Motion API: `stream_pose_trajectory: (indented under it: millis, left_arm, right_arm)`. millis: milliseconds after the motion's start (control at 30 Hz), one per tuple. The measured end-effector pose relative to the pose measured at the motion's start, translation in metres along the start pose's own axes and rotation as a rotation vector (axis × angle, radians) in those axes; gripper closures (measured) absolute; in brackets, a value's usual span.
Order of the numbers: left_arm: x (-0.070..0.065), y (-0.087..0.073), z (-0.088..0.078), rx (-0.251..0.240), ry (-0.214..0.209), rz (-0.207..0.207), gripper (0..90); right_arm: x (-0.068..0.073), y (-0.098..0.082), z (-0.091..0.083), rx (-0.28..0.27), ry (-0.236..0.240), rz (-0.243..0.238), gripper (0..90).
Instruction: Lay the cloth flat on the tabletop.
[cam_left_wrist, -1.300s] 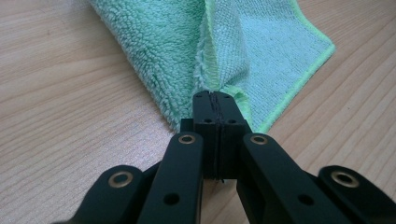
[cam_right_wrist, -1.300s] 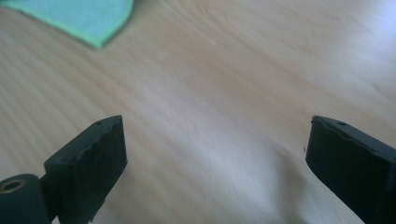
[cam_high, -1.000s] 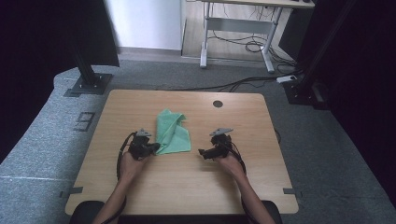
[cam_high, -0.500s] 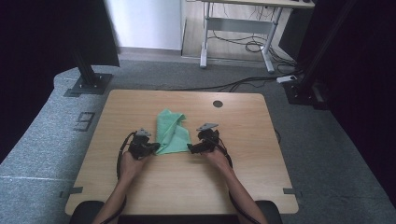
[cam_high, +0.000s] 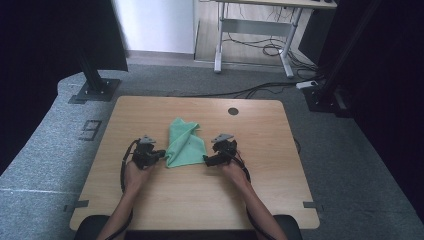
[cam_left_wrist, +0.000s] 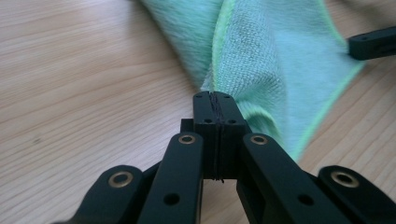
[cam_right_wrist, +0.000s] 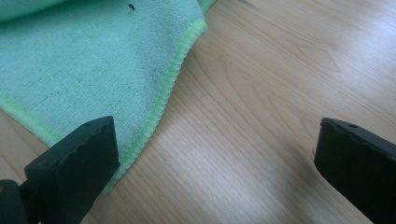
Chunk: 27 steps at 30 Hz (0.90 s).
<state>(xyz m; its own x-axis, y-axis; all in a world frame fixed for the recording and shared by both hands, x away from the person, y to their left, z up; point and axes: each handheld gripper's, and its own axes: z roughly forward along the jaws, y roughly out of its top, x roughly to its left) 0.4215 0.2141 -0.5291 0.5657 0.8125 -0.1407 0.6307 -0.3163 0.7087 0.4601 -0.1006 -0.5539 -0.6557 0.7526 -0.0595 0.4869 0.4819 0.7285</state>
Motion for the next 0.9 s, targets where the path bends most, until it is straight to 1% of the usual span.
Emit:
stream_pose_trajectory:
  millis: [67,100,167,233,267,300,333,367,467,500,533,567,600,633,667,733,767,800,867,900]
  left_arm:
    - [0.003,-0.002,-0.004,0.001,0.014,-0.009,88.8]
    - [0.006,-0.006,-0.008,0.007,0.029,-0.018,88.8]
    - [0.007,-0.008,-0.01,0.009,0.033,-0.022,88.8]
    - [0.01,-0.017,-0.016,0.015,0.037,-0.039,88.8]
    - [0.01,-0.017,-0.016,0.015,0.037,-0.039,88.8]
    - [0.01,-0.023,-0.02,0.021,0.039,-0.049,88.7]
    - [0.01,-0.023,-0.02,0.021,0.039,-0.049,88.7]
    - [0.009,-0.027,-0.025,0.03,0.037,-0.055,88.6]
    - [0.007,-0.031,-0.029,0.043,0.04,-0.053,88.3]
    - [0.004,-0.035,-0.031,0.055,0.035,-0.049,88.0]
    - [0.004,-0.035,-0.031,0.055,0.035,-0.049,87.8]
    - [0.001,-0.038,-0.032,0.085,0.066,-0.026,88.3]
    - [0.001,-0.039,-0.033,0.099,0.071,-0.017,88.0]
    - [0.001,-0.039,-0.033,0.099,0.071,-0.017,86.9]
    - [0.002,-0.041,-0.035,0.093,0.06,-0.035,83.9]
    - [0.003,-0.042,-0.037,0.091,0.064,-0.033,76.7]
    - [0.003,-0.041,-0.038,0.082,0.072,-0.032,68.7]
    - [0.004,-0.037,-0.04,0.049,0.077,-0.032,60.1]
    - [0.004,-0.029,-0.04,0.007,0.064,-0.03,51.2]
    - [0.004,-0.029,-0.04,0.007,0.064,-0.03,46.8]
  right_arm:
    - [-0.001,-0.002,-0.002,0.001,-0.004,0.004,0.1]
    - [-0.004,-0.006,-0.006,0.002,-0.007,0.017,0.2]
    - [-0.006,-0.009,-0.008,0.001,-0.007,0.026,0.2]
    - [-0.011,-0.016,-0.014,0.004,-0.004,0.051,0.6]
    - [-0.013,-0.018,-0.016,0.006,-0.004,0.055,0.7]
    - [-0.013,-0.02,-0.018,0.006,-0.003,0.059,0.9]
    - [-0.014,-0.022,-0.02,0.009,-0.002,0.064,1.1]
    - [-0.014,-0.023,-0.021,0.01,-0.002,0.064,1.4]
    - [-0.014,-0.027,-0.028,0.019,-0.002,0.063,2.0]
    - [-0.013,-0.029,-0.03,0.019,-0.001,0.064,2.3]
    - [-0.013,-0.029,-0.03,0.019,-0.001,0.064,2.3]
    - [-0.013,-0.032,-0.034,0.024,0.0,0.066,2.8]
    - [-0.012,-0.034,-0.036,0.025,-0.002,0.064,2.9]
    - [-0.012,-0.034,-0.036,0.025,-0.002,0.064,2.9]
    - [-0.012,-0.038,-0.042,0.032,-0.006,0.063,3.4]
    - [-0.012,-0.04,-0.044,0.034,-0.004,0.064,3.5]
    - [-0.012,-0.044,-0.048,0.039,0.005,0.073,4.1]
    - [-0.012,-0.045,-0.049,0.041,0.006,0.07,4.8]
    - [-0.012,-0.044,-0.051,0.047,0.003,0.048,5.8]
    - [-0.012,-0.043,-0.052,0.047,-0.001,0.042,5.8]
